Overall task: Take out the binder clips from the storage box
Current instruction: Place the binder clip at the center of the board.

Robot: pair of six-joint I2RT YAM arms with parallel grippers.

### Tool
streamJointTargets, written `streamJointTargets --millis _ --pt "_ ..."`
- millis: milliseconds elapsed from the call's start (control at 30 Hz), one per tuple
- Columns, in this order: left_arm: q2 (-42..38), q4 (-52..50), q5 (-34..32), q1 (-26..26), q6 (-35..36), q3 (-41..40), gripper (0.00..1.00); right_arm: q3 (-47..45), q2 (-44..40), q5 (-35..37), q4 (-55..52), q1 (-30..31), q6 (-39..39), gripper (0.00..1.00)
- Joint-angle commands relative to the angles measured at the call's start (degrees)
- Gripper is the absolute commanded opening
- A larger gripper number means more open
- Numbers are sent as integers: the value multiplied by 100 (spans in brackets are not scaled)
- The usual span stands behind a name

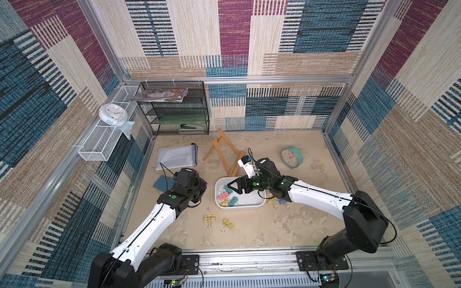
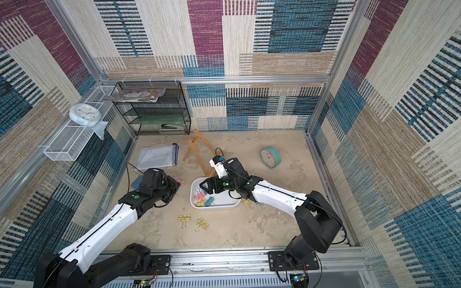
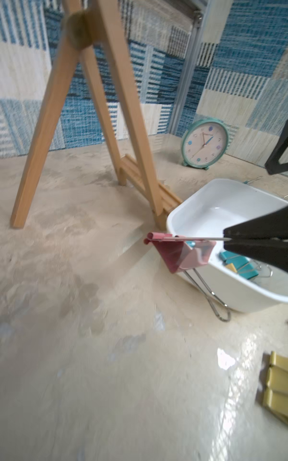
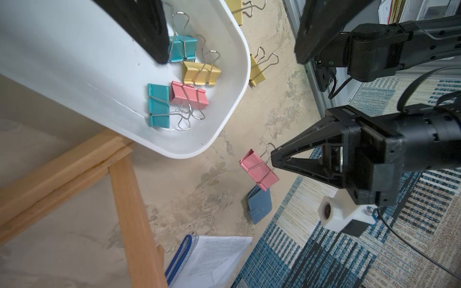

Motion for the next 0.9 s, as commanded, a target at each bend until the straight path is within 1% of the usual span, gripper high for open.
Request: streamJointTargets --millis 0,67,167,400,533,767,800,833,867 --pt "-31 305 756 464 -323 -502 0 214 239 -225 -160 62 -56 83" --pt "3 742 1087 777 -594 -937 0 383 410 -274 -262 93 -60 82" --pt "95 957 1296 1001 -643 -1174 0 583 605 -267 -403 136 -103 82" --pt "175 862 1153 1154 -496 -1187 0 809 920 -329 -556 190 -147 81" --pt "287 954 1064 1257 -451 -1262 0 855 965 -221 -644 201 -191 81" --pt "824 1378 1351 1321 -498 -1202 0 891 965 -56 -773 198 -284 81" --pt "865 1368 1378 1321 -502 -1180 1 904 964 -12 -804 198 -297 81" --pt "875 1330 1356 1320 -493 -1162 8 916 965 48 -856 199 -327 81" --pt "849 1243 1304 1322 -495 -1160 12 925 956 108 -889 197 -349 81"
